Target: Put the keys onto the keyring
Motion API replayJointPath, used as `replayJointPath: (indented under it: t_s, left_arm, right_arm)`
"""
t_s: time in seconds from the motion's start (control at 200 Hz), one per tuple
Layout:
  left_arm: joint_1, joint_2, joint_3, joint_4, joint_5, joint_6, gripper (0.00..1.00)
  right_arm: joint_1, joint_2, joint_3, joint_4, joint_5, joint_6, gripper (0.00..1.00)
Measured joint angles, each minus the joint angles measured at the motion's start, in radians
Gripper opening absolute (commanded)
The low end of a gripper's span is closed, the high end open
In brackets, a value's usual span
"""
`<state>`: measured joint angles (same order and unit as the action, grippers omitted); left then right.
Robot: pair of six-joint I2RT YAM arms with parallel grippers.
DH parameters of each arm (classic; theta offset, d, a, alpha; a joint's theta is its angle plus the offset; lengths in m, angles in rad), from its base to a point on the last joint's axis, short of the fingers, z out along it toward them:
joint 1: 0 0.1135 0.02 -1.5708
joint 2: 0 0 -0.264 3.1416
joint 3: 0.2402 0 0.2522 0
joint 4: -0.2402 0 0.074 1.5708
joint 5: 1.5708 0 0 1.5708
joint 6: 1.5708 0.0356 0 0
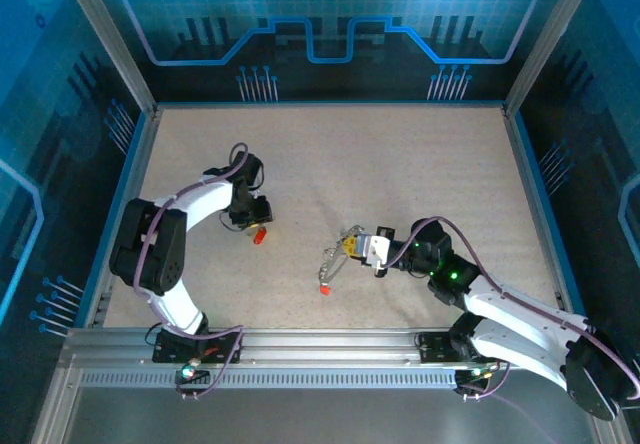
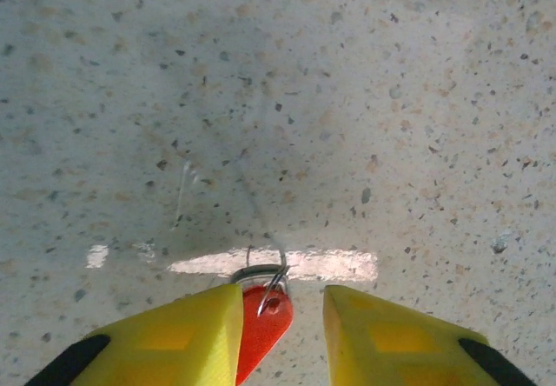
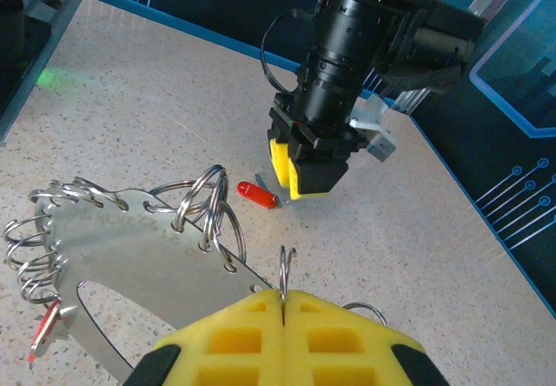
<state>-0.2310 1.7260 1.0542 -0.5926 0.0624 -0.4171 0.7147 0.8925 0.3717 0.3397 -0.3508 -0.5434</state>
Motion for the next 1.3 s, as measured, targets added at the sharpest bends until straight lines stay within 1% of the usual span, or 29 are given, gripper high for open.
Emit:
replayJointPath:
  t_s: [0.02, 0.155, 0.3, 0.35, 0.385, 0.425, 0.475, 0.6, 0.73, 0.88, 1.016, 1.071, 1.186, 1.301]
  left_arm:
    - [0.0, 0.006, 0.0, -0.001, 0.005, 0.009, 0.18]
    - [0.0, 0.046, 0.004, -0.002, 0.015, 0.009, 0.16]
    - [0.001, 0.047, 0.012, -0.005, 0.016, 0.01, 0.16]
    - [0.001, 0.047, 0.014, -0.005, 0.019, 0.01, 0.12]
    - [0.001, 0.047, 0.015, -0.005, 0.023, 0.013, 0.12]
    - [0.001, 0.047, 0.015, -0.005, 0.026, 0.017, 0.15]
    - [0.001, 0.047, 0.015, -0.006, 0.031, 0.028, 0.22]
    - [0.001, 0.047, 0.016, -0.009, 0.04, 0.032, 0.25]
    - [0.001, 0.047, 0.017, -0.011, 0.043, 0.036, 0.34]
    - [0.001, 0.053, 0.029, -0.012, 0.053, 0.056, 0.38]
    - [0.001, 0.064, 0.041, -0.009, 0.069, 0.061, 0.38]
    - [0.001, 0.07, 0.049, -0.008, 0.081, 0.061, 0.38]
    - [0.002, 0.074, 0.064, -0.01, 0.109, 0.081, 0.42]
    - [0.002, 0.086, 0.108, -0.043, 0.142, 0.111, 0.43]
  right_arm:
    - [0.0, -0.001, 0.0, 0.0, 0.0, 0.0, 0.0]
    - [0.0, -0.006, 0.0, -0.006, 0.001, 0.0, 0.0]
    - [0.0, -0.016, 0.0, -0.011, 0.004, 0.0, 0.0]
    - [0.0, -0.016, 0.0, -0.011, 0.004, 0.0, 0.0]
    - [0.0, -0.016, 0.0, -0.011, 0.004, 0.0, 0.0]
    - [0.0, -0.016, 0.0, -0.011, 0.004, 0.0, 0.0]
    - [0.0, -0.016, 0.0, -0.011, 0.004, 0.0, 0.0]
    - [0.0, -0.016, 0.0, -0.011, 0.008, 0.0, 0.0]
    - [0.001, -0.012, 0.0, -0.011, 0.008, 0.0, 0.0]
    - [0.001, -0.01, 0.0, -0.011, 0.011, 0.0, 0.0]
    - [0.001, -0.01, 0.0, -0.011, 0.011, -0.001, 0.0]
    - [0.001, -0.01, 0.0, -0.011, 0.011, -0.001, 0.0]
    - [0.001, -0.01, 0.0, -0.011, 0.011, -0.001, 0.0]
    - [0.001, -0.011, 0.0, -0.011, 0.011, -0.001, 0.0]
